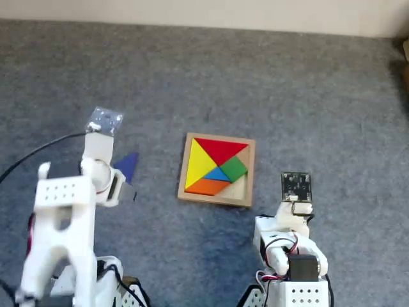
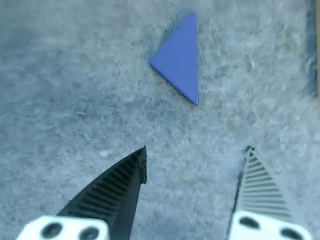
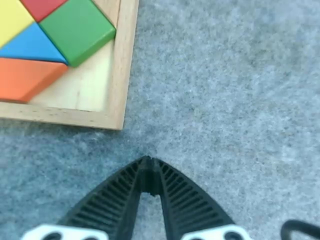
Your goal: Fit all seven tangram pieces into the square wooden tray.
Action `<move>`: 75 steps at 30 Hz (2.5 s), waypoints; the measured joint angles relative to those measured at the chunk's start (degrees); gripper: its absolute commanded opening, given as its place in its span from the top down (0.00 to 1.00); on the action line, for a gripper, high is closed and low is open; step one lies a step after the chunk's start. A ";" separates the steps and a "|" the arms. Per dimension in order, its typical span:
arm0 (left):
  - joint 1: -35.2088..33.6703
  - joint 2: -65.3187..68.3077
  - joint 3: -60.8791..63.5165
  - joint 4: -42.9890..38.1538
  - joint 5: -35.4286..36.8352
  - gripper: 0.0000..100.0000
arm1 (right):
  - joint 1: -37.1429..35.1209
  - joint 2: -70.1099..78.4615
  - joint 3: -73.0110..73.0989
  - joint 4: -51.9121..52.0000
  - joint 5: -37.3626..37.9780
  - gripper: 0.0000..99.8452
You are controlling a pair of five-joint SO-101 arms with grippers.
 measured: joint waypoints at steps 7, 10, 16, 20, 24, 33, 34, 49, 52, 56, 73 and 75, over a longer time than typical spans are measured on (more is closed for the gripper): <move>0.00 22.42 -15.91 -0.09 -2.90 0.72 | 0.00 0.00 0.00 0.00 0.00 1.00; 0.00 30.68 -22.95 -0.09 -5.45 0.72 | 0.00 0.00 0.00 0.00 0.00 1.00; 0.00 44.57 -34.99 -0.09 -6.07 0.72 | 0.00 0.00 0.00 0.00 0.00 1.00; 0.00 52.31 -41.93 0.70 -6.07 0.73 | 0.00 0.00 0.00 0.00 0.00 1.00; 0.18 59.52 -49.41 3.87 -6.07 0.79 | 0.00 0.00 0.00 0.00 0.00 1.00; 1.14 68.31 -61.19 11.69 -6.33 0.82 | 0.00 0.00 0.00 0.00 0.00 1.00; 1.67 68.31 -61.63 12.22 -6.33 0.84 | 0.00 0.00 0.00 0.00 0.00 1.00; 10.81 62.15 -60.31 18.20 -6.07 0.90 | 0.00 0.00 0.00 0.00 0.00 1.00; 13.63 56.26 -56.70 19.25 -4.04 0.89 | 0.00 0.00 0.00 0.00 0.00 1.00; 15.65 47.21 -50.90 19.34 -1.85 0.84 | 0.00 0.00 0.00 0.00 0.00 1.00; 0.26 31.21 -42.73 17.58 -9.32 0.77 | 0.00 0.00 0.00 0.00 0.00 1.00; -1.14 31.38 -41.41 15.30 -10.99 0.77 | 0.00 0.00 0.00 0.00 0.00 1.00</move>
